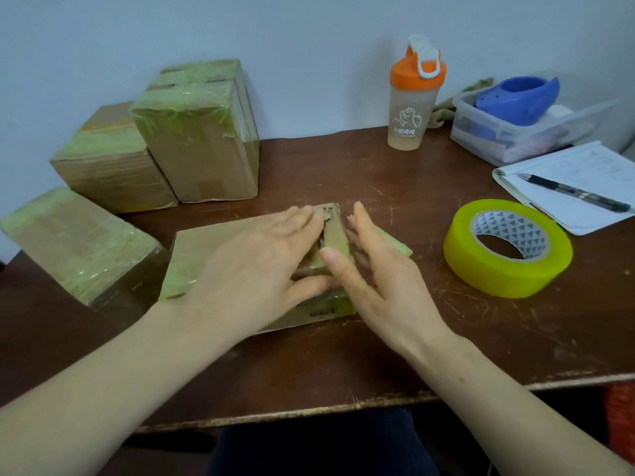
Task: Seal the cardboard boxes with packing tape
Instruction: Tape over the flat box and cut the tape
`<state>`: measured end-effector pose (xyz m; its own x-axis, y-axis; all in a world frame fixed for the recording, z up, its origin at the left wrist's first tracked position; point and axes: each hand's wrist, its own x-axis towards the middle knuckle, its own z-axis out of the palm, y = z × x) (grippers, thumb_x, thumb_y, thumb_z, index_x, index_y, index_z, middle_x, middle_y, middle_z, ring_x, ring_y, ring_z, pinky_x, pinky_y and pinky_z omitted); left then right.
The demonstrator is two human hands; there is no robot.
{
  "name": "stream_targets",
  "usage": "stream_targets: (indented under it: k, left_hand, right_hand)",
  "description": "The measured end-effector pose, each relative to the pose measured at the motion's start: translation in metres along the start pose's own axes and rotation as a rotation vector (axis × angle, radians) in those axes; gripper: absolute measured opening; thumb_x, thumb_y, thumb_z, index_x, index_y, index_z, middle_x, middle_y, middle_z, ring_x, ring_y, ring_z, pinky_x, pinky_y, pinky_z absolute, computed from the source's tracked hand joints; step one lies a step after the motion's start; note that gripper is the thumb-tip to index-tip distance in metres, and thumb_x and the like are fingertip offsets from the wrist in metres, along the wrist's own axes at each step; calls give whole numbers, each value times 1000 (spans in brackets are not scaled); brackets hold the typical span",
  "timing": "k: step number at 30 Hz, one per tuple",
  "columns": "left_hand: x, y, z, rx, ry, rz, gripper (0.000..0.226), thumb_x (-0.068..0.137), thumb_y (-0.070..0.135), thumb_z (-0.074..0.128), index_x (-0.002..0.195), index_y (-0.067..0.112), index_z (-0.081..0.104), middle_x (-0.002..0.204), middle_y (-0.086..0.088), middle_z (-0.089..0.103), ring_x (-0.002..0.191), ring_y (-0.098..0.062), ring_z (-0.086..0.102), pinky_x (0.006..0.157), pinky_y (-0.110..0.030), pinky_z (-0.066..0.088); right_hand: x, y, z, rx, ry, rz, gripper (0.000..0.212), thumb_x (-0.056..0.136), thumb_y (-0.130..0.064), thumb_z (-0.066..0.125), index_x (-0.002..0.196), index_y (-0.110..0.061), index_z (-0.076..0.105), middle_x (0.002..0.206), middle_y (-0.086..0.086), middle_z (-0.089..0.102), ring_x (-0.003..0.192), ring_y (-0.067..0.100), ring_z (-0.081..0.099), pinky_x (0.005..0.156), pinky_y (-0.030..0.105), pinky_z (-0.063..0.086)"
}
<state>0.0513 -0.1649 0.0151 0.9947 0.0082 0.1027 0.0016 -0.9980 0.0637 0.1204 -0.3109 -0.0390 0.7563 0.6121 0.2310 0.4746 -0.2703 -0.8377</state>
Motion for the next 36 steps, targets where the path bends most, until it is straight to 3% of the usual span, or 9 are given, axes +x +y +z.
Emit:
stream_targets:
  k: [4, 7, 11, 15, 18, 20, 28, 31, 36]
  left_hand:
    - [-5, 8, 7, 40, 11, -3, 86, 77, 67, 12, 151, 23, 9, 158, 6, 4, 144, -5, 1, 106, -12, -1]
    - [-3, 11, 11, 75, -4, -3, 78, 82, 58, 13, 150, 22, -1, 159, 5, -5, 144, -5, -6, 106, -13, -7]
    - [-1, 12, 14, 98, -22, 13, 73, 86, 52, 13, 150, 21, -5, 159, 4, -8, 144, -6, -10, 104, -12, -13]
    - [-3, 6, 6, -59, -47, 35, 78, 81, 57, 17, 150, 21, 5, 158, 5, 2, 140, 1, -6, 104, -6, -11]
    - [-6, -2, -4, -135, -6, 19, 89, 76, 70, 24, 149, 19, 18, 155, 5, 17, 138, 1, 6, 109, -10, 1]
    - [-9, -2, -4, -46, -7, 8, 96, 73, 78, 17, 149, 20, 19, 155, 5, 17, 142, -4, 8, 114, -21, 1]
    - [-9, 1, 6, 14, -40, 3, 90, 72, 66, 2, 150, 22, 1, 158, 6, -3, 135, 2, -15, 104, -6, -16]
    - [-6, 1, 10, 40, -57, 9, 90, 71, 63, -1, 149, 20, -1, 158, 3, -4, 133, 1, -17, 106, -10, -15]
    - [-4, 0, 13, 26, -38, 16, 84, 77, 60, 10, 149, 17, 6, 158, 0, 1, 133, -1, -15, 106, -10, -14]
  right_hand:
    - [-3, -4, -1, -89, 30, -93, 67, 87, -50, 40, 141, -12, 42, 146, 3, 43, 138, 10, 34, 112, 31, 34]
    - [-3, -6, -1, -181, 17, -140, 62, 89, -44, 38, 139, -6, 44, 145, 8, 44, 138, 13, 34, 112, 19, 26]
    - [-3, -9, 1, -302, 28, -166, 56, 97, -40, 38, 139, -3, 43, 145, 12, 42, 139, 16, 34, 110, 18, 23]
    - [-3, -7, -2, -310, 11, -169, 60, 94, -41, 35, 144, -8, 37, 149, 8, 38, 140, 12, 30, 109, 12, 17]
    - [-5, -1, -5, -144, 8, -135, 57, 95, -44, 46, 143, -15, 38, 146, 3, 45, 137, 12, 36, 110, 31, 34]
    - [-8, 0, -5, -98, 58, -142, 51, 91, -42, 53, 134, -14, 49, 135, 1, 54, 130, 13, 46, 98, 39, 47]
    - [-10, -3, -2, -269, 235, -332, 35, 87, -26, 60, 112, -2, 68, 111, 12, 69, 102, 25, 67, 82, 37, 56]
    - [-10, -4, -2, -327, 249, -373, 34, 87, -22, 61, 110, 0, 68, 105, 16, 70, 89, 31, 70, 68, 43, 59]
    - [-9, -6, -4, -362, 217, -347, 37, 87, -25, 59, 112, 1, 68, 109, 18, 69, 95, 34, 69, 72, 45, 59]
